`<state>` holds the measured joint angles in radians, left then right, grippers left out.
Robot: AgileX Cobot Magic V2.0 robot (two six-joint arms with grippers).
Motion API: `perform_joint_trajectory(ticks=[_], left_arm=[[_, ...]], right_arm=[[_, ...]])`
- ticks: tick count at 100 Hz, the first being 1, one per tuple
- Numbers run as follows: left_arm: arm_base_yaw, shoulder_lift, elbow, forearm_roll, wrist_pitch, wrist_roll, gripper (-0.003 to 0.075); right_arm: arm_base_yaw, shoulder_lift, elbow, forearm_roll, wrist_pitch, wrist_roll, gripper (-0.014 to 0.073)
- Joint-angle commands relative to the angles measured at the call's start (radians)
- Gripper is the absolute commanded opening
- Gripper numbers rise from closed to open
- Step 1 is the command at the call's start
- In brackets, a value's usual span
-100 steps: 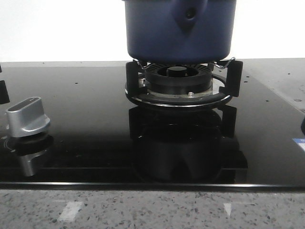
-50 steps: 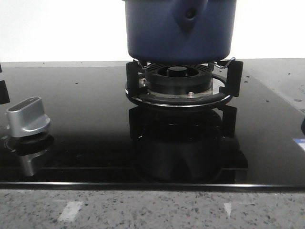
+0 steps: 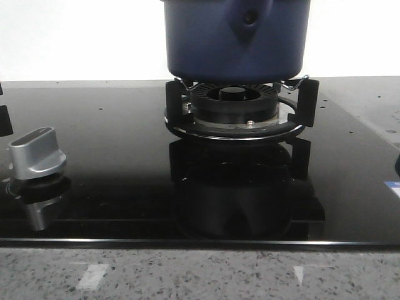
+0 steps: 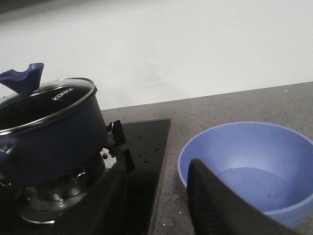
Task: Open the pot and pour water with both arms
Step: 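Move the left gripper over the blue knob of the pot lid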
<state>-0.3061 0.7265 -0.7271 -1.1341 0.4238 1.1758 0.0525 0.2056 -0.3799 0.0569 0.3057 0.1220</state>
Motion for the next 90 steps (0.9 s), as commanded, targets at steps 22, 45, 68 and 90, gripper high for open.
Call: perform_joint_trajectory(ticks=[22, 45, 68, 90], left_arm=[[-0.116, 0.245, -0.208, -0.133, -0.028, 0.081, 0.0484], [-0.185, 0.427, -0.352, -0.133, -0.020, 0.081, 0.0484], [-0.241, 0.560, -0.452, -0.133, -0.020, 0.091, 0.0484], [-0.310, 0.640, -0.490, -0.136, -0.097, 0.211, 0.0484]], right_arm=[[0.000, 0.021, -0.036, -0.011, -0.036, -0.011, 0.0269], [0.000, 0.021, -0.036, -0.011, -0.035, -0.011, 0.0269], [0.000, 0.021, -0.036, -0.011, -0.032, -0.011, 0.0269], [0.000, 0.021, -0.036, -0.011, -0.030, -0.011, 0.0269]])
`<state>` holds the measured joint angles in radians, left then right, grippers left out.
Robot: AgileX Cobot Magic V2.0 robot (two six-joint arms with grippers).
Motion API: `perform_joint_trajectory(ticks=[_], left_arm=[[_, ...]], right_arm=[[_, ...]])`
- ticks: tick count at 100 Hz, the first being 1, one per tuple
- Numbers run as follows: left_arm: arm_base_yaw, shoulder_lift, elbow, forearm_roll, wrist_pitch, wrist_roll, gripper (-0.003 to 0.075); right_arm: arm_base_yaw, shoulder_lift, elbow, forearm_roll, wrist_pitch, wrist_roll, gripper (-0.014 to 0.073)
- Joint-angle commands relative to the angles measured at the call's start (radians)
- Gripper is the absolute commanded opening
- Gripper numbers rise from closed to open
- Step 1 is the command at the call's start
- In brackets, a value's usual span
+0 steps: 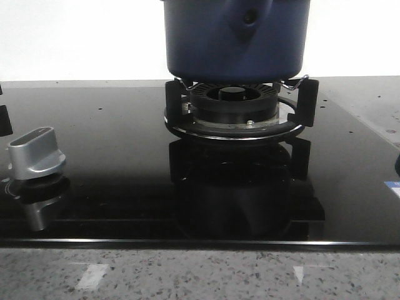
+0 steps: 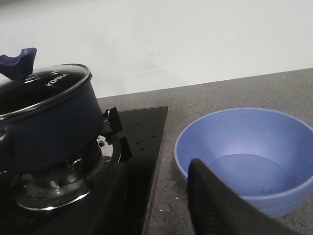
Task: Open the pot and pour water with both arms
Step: 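Move the left gripper over the blue knob of the pot lid, then close the left gripper on the blue lid knob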
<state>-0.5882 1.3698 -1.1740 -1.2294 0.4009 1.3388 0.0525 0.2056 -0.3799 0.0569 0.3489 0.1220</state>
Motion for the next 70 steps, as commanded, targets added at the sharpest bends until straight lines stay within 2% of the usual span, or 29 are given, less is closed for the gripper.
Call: perform_joint_trajectory(ticks=[1, 15, 36, 70], left_arm=[[-0.030, -0.003, -0.043, -0.041, -0.087, 0.049, 0.0484], [-0.045, 0.027, -0.045, -0.053, -0.171, 0.049, 0.0484], [-0.045, 0.072, -0.086, -0.079, -0.127, 0.049, 0.0484], [-0.045, 0.138, -0.164, -0.094, -0.149, 0.049, 0.0484]], right_arm=[[0.000, 0.021, -0.036, -0.011, -0.073, -0.011, 0.0269], [0.000, 0.021, -0.036, -0.011, -0.073, -0.011, 0.0269], [0.000, 0.021, -0.036, -0.011, -0.073, -0.011, 0.0269], [0.000, 0.021, -0.036, -0.011, -0.073, -0.011, 0.0269]])
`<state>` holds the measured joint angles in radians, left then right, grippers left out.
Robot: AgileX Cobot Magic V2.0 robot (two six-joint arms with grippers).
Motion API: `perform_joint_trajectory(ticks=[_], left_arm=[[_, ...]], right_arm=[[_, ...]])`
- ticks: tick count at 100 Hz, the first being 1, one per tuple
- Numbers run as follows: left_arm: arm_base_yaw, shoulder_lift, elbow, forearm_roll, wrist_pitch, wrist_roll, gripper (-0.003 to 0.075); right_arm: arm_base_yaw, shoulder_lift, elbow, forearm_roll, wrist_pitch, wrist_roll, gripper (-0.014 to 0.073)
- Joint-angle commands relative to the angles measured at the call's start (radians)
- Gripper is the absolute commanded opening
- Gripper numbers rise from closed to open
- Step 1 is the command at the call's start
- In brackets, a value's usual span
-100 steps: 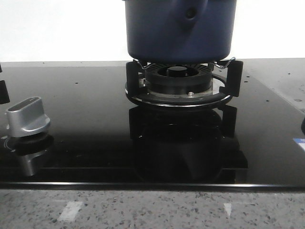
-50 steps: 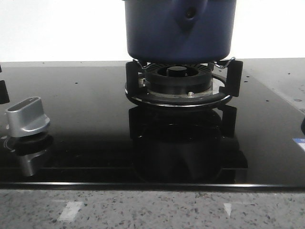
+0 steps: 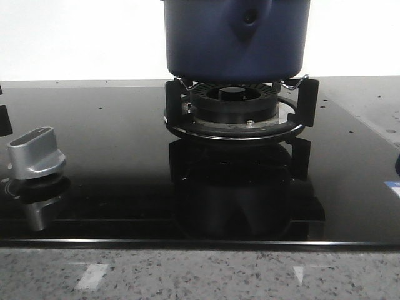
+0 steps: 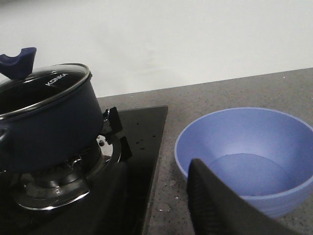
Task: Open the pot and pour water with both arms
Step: 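Close the left gripper on the blue lid knob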
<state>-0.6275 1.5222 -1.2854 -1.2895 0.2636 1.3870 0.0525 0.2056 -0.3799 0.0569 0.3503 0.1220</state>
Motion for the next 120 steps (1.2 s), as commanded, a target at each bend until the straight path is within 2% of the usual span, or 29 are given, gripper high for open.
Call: perform_joint_trajectory(ticks=[1, 42, 80, 120], left_arm=[[-0.006, -0.014, -0.057, -0.035, -0.012, 0.001, 0.0484], [-0.006, 0.074, -0.112, -0.052, -0.014, 0.001, 0.0484], [-0.006, 0.141, -0.193, -0.156, -0.014, 0.001, 0.0484], [-0.006, 0.195, -0.199, -0.212, 0.010, 0.001, 0.0482]], right_arm=[[0.000, 0.021, -0.036, -0.011, -0.075, -0.011, 0.0269], [0.000, 0.021, -0.036, -0.011, -0.075, -0.011, 0.0269], [0.000, 0.021, -0.036, -0.011, -0.075, -0.011, 0.0269], [0.000, 0.021, -0.036, -0.011, -0.074, -0.011, 0.0269]])
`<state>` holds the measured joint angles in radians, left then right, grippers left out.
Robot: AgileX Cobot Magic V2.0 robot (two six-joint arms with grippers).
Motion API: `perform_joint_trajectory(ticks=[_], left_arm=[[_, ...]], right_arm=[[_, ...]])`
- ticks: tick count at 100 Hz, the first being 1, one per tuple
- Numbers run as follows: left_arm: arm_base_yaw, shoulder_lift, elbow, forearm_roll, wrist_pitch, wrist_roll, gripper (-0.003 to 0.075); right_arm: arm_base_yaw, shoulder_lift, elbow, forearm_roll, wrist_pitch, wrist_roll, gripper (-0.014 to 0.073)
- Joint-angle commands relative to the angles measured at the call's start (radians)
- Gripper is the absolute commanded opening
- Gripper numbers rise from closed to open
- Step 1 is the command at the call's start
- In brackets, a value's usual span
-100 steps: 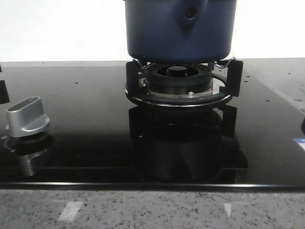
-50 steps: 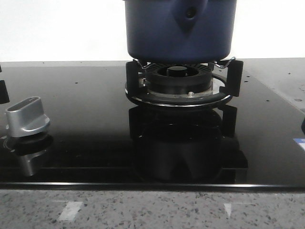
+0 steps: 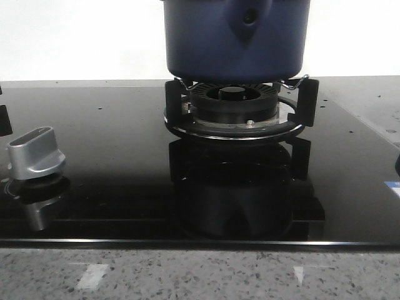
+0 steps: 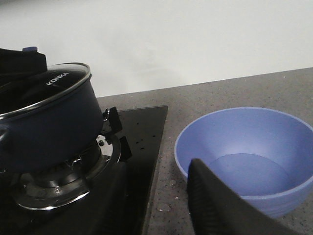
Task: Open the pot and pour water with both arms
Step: 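Close the left gripper on the blue lid knob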
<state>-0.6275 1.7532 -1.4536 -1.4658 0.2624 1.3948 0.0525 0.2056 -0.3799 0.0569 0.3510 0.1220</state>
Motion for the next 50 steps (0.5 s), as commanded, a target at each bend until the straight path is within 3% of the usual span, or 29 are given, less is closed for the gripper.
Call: perform_joint_trajectory(ticks=[1, 16, 50], left_arm=[[-0.006, -0.036, -0.030, -0.035, 0.011, -0.007, 0.0482], [-0.006, -0.036, -0.030, -0.035, 0.011, -0.007, 0.0447], [-0.006, -0.036, -0.030, -0.035, 0.011, -0.007, 0.0220]], right_arm=[[0.000, 0.021, -0.036, -0.011, -0.075, -0.011, 0.0269], [0.000, 0.021, -0.036, -0.011, -0.070, -0.011, 0.0269], [0.000, 0.021, -0.036, -0.011, -0.065, -0.011, 0.0269]])
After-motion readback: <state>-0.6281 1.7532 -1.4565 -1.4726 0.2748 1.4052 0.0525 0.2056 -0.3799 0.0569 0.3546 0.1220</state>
